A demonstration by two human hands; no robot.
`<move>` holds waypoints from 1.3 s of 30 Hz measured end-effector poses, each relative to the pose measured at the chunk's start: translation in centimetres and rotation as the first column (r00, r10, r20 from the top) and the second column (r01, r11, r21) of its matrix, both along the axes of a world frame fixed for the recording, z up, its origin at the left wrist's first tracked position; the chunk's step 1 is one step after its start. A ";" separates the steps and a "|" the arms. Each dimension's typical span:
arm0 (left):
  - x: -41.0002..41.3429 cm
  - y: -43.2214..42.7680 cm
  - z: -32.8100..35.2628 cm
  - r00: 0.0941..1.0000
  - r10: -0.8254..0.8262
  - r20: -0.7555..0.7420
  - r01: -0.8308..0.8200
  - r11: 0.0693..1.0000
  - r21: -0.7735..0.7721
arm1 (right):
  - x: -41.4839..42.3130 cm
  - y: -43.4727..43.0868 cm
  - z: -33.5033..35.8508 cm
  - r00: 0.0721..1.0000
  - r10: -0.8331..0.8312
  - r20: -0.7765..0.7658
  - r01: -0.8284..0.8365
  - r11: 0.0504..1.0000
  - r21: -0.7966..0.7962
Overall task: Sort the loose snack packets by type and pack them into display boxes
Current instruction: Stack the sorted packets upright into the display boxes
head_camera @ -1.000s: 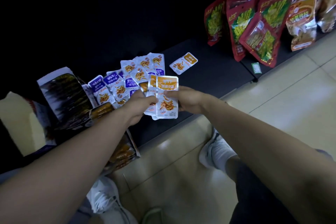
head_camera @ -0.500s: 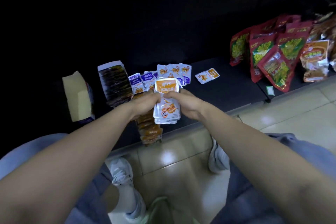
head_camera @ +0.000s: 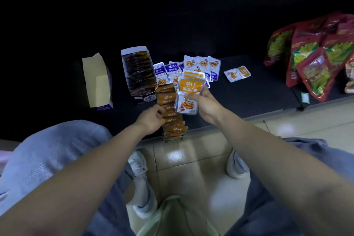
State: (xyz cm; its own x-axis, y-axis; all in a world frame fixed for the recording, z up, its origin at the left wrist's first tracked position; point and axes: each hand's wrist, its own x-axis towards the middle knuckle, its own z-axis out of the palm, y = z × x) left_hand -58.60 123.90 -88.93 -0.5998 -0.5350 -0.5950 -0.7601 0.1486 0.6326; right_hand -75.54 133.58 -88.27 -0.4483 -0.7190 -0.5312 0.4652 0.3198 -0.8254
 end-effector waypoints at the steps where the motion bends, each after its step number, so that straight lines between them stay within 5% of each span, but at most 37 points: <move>1: 0.1 -0.1 -0.2 1.000 0.000 -0.005 0.000 1.000 -0.005 | 0.3 -0.3 -0.1 1.000 0.010 0.015 -0.010 1.000 -0.011; 24: 1.3 -0.1 -1.2 0.994 -0.099 -0.041 0.098 0.995 -0.003 | 1.5 -0.5 -0.8 0.984 0.111 0.139 -0.083 0.978 -0.193; 39: 1.0 0.1 -2.4 1.000 0.006 0.010 -0.007 0.993 0.115 | 2.6 0.1 -2.7 0.978 0.201 -0.056 -0.203 0.979 -0.034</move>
